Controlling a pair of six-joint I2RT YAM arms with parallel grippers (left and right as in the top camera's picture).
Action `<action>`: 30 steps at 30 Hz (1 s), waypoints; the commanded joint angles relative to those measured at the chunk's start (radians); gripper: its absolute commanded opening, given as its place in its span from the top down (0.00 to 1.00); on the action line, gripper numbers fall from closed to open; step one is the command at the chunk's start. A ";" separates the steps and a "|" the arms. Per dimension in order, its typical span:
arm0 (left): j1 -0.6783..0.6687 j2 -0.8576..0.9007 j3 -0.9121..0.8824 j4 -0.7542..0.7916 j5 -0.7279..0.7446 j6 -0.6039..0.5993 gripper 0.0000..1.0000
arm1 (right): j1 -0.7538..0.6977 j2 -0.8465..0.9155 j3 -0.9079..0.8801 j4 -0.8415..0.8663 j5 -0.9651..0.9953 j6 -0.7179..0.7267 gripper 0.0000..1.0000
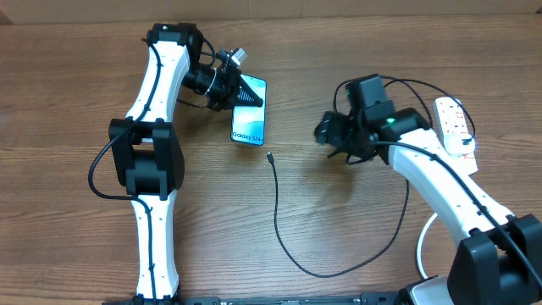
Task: Plug charger to phone and switch on socket
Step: 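Release the phone with the right gripper and pull it back, then move the right gripper down over the cable's USB-C plug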
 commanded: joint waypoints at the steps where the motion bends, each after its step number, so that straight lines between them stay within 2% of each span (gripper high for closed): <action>1: -0.002 -0.021 0.020 -0.002 0.045 -0.023 0.96 | 0.043 0.013 0.005 -0.030 0.072 -0.004 0.00; 5: -0.002 -0.021 0.020 -0.002 0.045 -0.023 0.96 | 0.057 0.015 0.005 -0.035 0.027 -0.004 0.00; 8: -0.002 -0.021 0.020 -0.002 0.045 -0.023 0.96 | 0.057 0.015 0.004 -0.036 0.032 -0.004 0.46; 10: -0.003 -0.021 0.020 -0.003 0.046 -0.025 0.96 | 0.057 0.015 0.005 -0.036 0.032 -0.004 0.69; 11: -0.003 -0.021 0.020 -0.003 0.046 -0.031 0.96 | 0.057 0.016 0.005 -0.037 0.032 -0.004 0.80; 13: -0.003 -0.021 0.020 -0.002 0.046 -0.031 0.96 | 0.057 0.016 0.004 -0.040 0.032 -0.004 0.91; 15: -0.003 -0.021 0.020 -0.002 0.046 -0.031 0.96 | 0.057 0.018 0.004 -0.039 0.032 -0.004 0.96; 17: -0.003 -0.021 0.020 -0.002 0.046 -0.041 0.96 | 0.057 0.018 0.005 -0.045 0.032 -0.005 0.96; 22: -0.003 -0.021 0.020 0.061 0.046 -0.199 0.96 | 0.057 0.018 0.005 -0.123 0.050 -0.046 0.96; 26: -0.004 -0.021 0.020 0.094 0.046 -0.341 0.96 | 0.057 0.018 0.005 -0.110 0.061 -0.045 0.96; 30: -0.004 -0.021 0.020 0.101 0.064 -0.352 0.96 | 0.074 0.018 0.004 -0.092 0.063 -0.045 0.96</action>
